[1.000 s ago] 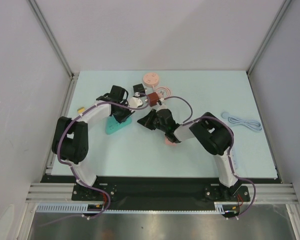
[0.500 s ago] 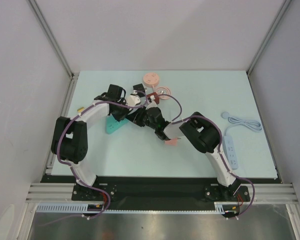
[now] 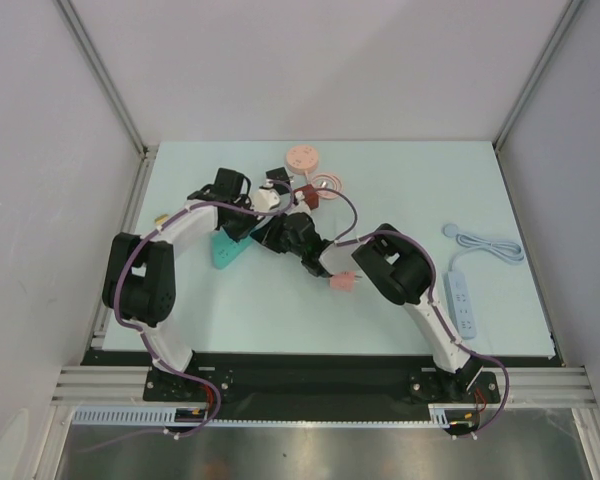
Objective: Insert the plug
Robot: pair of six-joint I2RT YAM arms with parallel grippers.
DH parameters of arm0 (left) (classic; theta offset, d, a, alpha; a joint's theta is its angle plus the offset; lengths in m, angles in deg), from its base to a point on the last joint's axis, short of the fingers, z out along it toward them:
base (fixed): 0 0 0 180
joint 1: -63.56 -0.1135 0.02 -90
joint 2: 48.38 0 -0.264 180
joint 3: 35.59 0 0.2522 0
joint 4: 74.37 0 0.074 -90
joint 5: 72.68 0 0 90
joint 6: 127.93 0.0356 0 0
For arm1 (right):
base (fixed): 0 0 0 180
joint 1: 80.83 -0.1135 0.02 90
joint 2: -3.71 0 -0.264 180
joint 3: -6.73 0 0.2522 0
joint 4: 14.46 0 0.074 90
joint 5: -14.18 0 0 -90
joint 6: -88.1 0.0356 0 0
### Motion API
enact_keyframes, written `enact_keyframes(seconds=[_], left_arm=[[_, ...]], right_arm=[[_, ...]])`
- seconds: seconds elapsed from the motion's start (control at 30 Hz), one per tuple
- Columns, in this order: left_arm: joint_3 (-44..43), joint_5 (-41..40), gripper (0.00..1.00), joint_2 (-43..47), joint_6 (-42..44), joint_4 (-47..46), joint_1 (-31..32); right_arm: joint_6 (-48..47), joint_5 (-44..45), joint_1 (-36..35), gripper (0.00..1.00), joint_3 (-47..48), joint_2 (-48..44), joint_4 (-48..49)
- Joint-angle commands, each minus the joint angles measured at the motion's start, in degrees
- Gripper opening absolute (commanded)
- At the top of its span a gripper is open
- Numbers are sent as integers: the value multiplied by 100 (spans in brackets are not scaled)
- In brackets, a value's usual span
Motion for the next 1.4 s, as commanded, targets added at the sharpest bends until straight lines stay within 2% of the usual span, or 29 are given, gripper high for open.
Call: enact_keyframes(seconds=[0.0, 0.43, 0.6, 0.8, 1.0, 1.1, 1.23, 1.3, 1.33, 1.37], left_arm=[[-220, 74, 0, -76, -33, -62, -45], [-334, -558, 0, -120, -165, -220, -335], [-370, -849, 0, -217, -375, -308, -476], [-414, -595, 0, -357, -674, -352, -599], [-905, -602, 0, -648, -1043, 386, -608], [-924, -446, 0, -280, -1262, 474, -599], [-1038, -59, 0, 423, -1615, 632, -520], [-1090, 231, 0, 863, -1807, 659, -407], [-1151, 537, 0, 986, -1922, 650, -371], [-1196, 827, 0, 1274, -2132, 641, -336]], right_arm=[[-34, 272, 11, 34, 322, 245, -234], [-191, 246, -15, 22, 1394, 764, -1675], [-174, 88, -33, 21, 1640, 975, -1825], [-192, 0, -59, 21, 1667, 1045, -1772], [-261, -253, -50, 22, 1579, 1002, -1545], [-481, -798, 63, 27, 1290, 721, -1080], [-613, -1791, 581, 43, 96, -409, 352], [-692, -2335, 775, 48, -809, -851, 1044], [-788, -2512, 854, 55, -1212, -1349, 1336], [-833, -2714, 1055, 57, -1903, -1572, 1652]])
